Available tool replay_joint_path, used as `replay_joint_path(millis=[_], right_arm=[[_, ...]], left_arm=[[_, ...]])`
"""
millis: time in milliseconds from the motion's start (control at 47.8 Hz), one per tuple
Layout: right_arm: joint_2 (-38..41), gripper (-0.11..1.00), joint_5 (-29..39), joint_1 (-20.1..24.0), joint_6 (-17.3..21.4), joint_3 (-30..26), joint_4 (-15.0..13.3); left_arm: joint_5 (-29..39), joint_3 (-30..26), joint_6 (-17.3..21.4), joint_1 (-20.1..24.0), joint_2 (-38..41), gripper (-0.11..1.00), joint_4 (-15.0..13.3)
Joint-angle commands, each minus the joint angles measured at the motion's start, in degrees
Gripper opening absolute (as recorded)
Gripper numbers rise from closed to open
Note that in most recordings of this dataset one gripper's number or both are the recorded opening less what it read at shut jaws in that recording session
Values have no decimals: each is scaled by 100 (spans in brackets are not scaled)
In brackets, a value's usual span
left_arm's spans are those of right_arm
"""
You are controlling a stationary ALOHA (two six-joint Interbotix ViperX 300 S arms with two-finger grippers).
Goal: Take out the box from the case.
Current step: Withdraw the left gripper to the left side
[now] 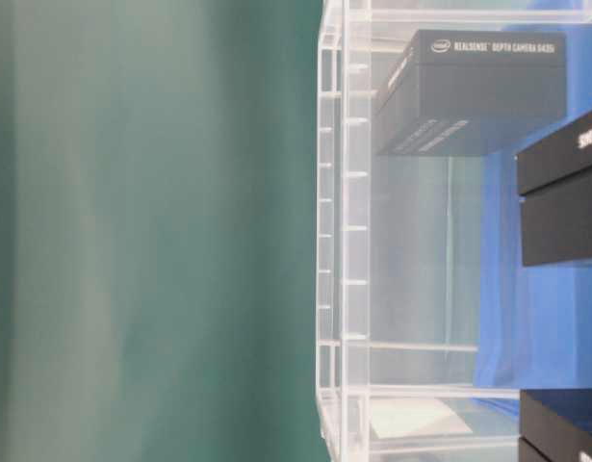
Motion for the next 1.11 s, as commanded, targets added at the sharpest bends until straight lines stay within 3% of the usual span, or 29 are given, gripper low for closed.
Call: replay_joint_path(millis=[0, 230, 795, 983, 1087], right_arm=[[-18, 90, 62, 9, 0, -53, 0], [-18, 90, 167, 0, 9, -53, 0], [-18, 90, 193, 9, 105, -70, 9], [-18, 90, 193, 9, 105, -70, 9], [-18, 90, 193, 9, 167, -70, 9]], left_arm=[[18, -62, 105, 97, -79, 97, 35], [18, -26, 826, 800, -167, 97, 26], [-18, 246, 3463, 3401, -536, 97, -141], [-88, 246, 4069, 3902, -492, 97, -360], [-211, 272, 4166, 3973, -483, 97, -431]])
